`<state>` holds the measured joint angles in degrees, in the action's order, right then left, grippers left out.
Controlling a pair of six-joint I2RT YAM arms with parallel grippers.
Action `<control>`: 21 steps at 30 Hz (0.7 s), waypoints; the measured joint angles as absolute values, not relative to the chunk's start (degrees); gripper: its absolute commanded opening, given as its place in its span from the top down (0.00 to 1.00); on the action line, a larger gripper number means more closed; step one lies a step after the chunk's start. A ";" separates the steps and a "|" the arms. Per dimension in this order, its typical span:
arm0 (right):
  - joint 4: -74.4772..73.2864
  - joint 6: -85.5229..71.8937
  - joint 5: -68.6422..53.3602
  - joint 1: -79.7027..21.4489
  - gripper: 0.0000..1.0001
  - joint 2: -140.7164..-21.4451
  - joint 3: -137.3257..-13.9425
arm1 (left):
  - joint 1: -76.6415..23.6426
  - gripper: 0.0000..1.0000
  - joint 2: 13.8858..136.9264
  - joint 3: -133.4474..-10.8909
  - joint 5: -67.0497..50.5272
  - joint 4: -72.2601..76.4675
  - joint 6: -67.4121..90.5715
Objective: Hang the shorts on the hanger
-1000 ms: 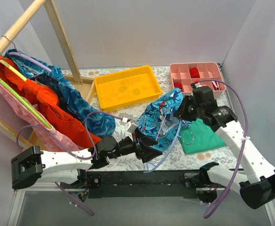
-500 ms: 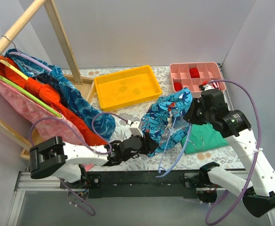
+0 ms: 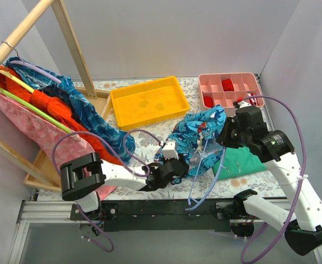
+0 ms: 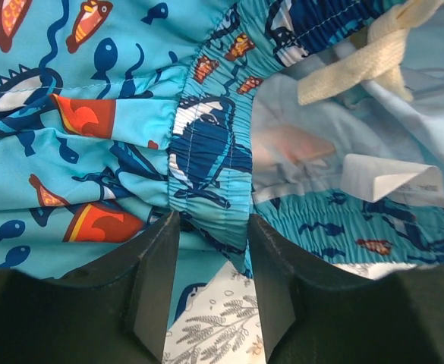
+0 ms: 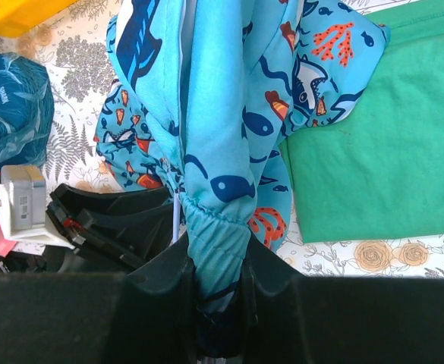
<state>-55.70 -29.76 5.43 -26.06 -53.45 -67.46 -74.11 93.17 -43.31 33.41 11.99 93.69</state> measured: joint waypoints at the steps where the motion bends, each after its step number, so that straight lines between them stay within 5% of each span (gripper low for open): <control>1: -55.68 -29.76 5.45 -26.06 0.99 -53.41 -67.26 | -74.19 0.58 93.67 -43.62 33.69 11.97 93.65; 5: -55.66 -29.82 5.45 -26.06 0.99 -53.17 -66.89 | -74.41 0.60 96.36 -44.97 35.00 11.60 92.97; 11: -55.61 -31.62 5.50 -26.06 0.99 -53.19 -66.89 | -74.61 0.99 97.19 -45.12 36.58 12.64 91.72; 21: -57.91 -43.64 10.79 -26.09 0.99 -52.82 -67.09 | -75.18 1.00 88.68 -35.48 37.12 14.20 93.97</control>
<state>-57.91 -43.64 10.79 -26.09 -52.82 -67.09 -75.18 88.68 -35.48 37.12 14.20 93.97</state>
